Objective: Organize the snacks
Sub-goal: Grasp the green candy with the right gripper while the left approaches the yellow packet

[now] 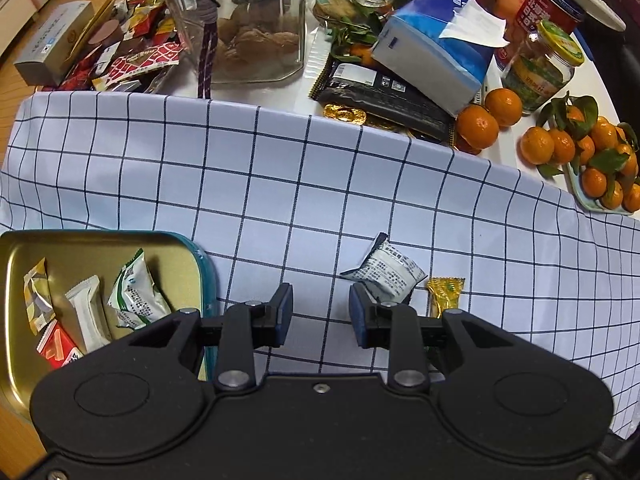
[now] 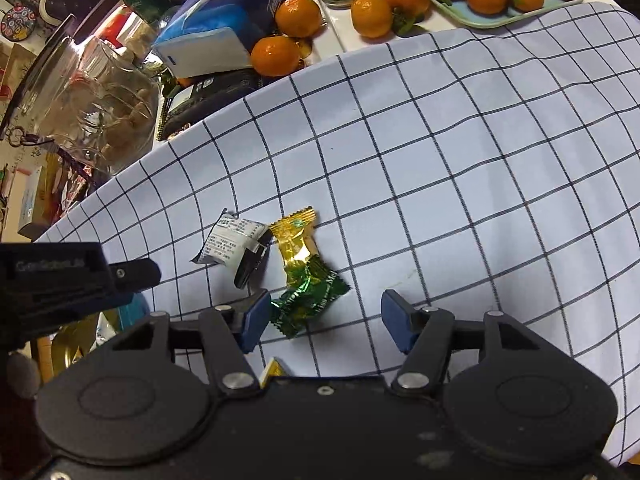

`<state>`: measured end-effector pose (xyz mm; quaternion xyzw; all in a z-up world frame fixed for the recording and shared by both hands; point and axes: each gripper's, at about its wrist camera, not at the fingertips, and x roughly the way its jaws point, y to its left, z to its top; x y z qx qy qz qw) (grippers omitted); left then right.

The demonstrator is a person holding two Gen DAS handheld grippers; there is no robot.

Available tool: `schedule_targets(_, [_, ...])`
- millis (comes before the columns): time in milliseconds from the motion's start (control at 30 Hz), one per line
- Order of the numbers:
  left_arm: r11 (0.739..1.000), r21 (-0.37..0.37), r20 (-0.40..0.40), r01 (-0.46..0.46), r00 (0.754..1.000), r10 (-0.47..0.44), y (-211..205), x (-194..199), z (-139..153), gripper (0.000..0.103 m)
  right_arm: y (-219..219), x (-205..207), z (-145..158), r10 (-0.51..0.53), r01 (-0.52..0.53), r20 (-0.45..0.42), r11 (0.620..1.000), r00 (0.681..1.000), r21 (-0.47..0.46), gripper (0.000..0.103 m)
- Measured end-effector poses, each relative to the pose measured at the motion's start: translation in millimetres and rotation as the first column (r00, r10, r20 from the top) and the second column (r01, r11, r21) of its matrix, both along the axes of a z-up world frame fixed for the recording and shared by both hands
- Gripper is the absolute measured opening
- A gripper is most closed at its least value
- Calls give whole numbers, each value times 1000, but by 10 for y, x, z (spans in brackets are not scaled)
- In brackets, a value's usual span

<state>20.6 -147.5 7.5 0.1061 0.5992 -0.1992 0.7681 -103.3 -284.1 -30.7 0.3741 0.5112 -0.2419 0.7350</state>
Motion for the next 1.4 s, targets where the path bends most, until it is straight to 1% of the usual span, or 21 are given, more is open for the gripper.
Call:
schedule_targets(67, [1000, -3, -1, 3, 1000, -3, 21, -2, 7, 40, 22, 49, -72, -15, 15, -24, 1000, 1000, 1, 64])
schedule_targets(100, [1000, -4, 0, 4, 1000, -4, 29, -3, 11, 40, 20, 78, -98, -27, 27, -18, 1000, 999, 3, 67])
schedule_targets(167, [1000, -3, 6, 4, 1000, -4, 45, -4, 20, 40, 45, 122, -98, -21, 21, -8, 1000, 1000, -3, 64])
schedule_targets(233, [1000, 0, 11, 4, 1000, -4, 58, 5, 26, 40, 59, 172, -126, -24, 24, -8, 1000, 1000, -2, 63])
schedule_targets(267, [1000, 1, 11, 2, 1000, -2, 71, 10, 31, 40, 75, 190, -125, -24, 24, -8, 1000, 1000, -15, 63])
schedule_targets(300, [1000, 0, 10, 0, 1000, 0, 81, 20, 31, 40, 100, 214, -121, -10, 10, -9, 999, 1000, -31, 55])
schedule_targets(367, [1000, -2, 7, -7, 1000, 7, 100, 40, 30, 40, 164, 273, -119, 32, -34, -29, 997, 999, -74, 46])
schedule_targets(400, [1000, -1, 7, -11, 1000, 11, 107, 49, 29, 40, 190, 291, -118, 53, -56, -35, 994, 998, -90, 39])
schedule_targets(467, [1000, 1, 7, -17, 1000, 17, 118, 57, 26, 40, 237, 311, -116, 95, -100, -43, 988, 995, -121, 38])
schedule_targets(533, [1000, 4, 4, -19, 1000, 19, 118, 58, 20, 40, 262, 306, -96, 126, -131, -44, 982, 991, -134, 35])
schedule_targets(600, [1000, 8, 2, -13, 1000, 13, 104, 44, 9, 40, 255, 264, -59, 146, -150, -39, 981, 989, -126, 22])
schedule_targets(667, [1000, 13, 1, -2, 1000, 2, 86, 19, -3, 39, 211, 223, -31, 146, -149, -38, 980, 989, -128, 20])
schedule_targets(867, [999, 24, -3, 27, 1000, -27, 26, -38, -28, 40, -11, 21, -18, 80, -87, -67, 990, 994, -110, 21])
schedule_targets(933, [999, 28, -2, 31, 1000, -30, 12, -46, -30, 40, -37, -10, -3, 63, -74, -81, 987, 995, -142, 22])
schedule_targets(1000, [999, 30, -3, 34, 999, -34, 5, -50, -33, 40, -58, -27, 18, 41, -53, -77, 984, 996, -171, 27])
schedule_targets(1033, [999, 31, -5, 35, 999, -35, 4, -52, -36, 40, -76, -32, 27, 36, -45, -64, 987, 997, -157, 32])
schedule_targets(1067, [999, 33, -6, 36, 999, -36, 5, -53, -40, 40, -101, -38, 33, 29, -35, -50, 991, 998, -127, 45])
schedule_targets(1100, [999, 33, -8, 38, 999, -38, 8, -52, -43, 40, -115, -44, 32, 21, -25, -42, 995, 999, -102, 49])
schedule_targets(1233, [999, 33, -13, 39, 999, -39, 26, -37, -38, 40, -101, -25, -25, 22, -24, -56, 999, 998, -38, 49])
schedule_targets(1333, [999, 31, -14, 38, 999, -38, 44, -28, -26, 40, -71, -6, -83, 23, -25, -76, 999, 997, -27, 49])
schedule_targets(1400, [999, 26, -27, 40, 999, -39, 54, -25, -33, 40, -70, -2, -83, 17, -19, -75, 999, 997, -33, 49])
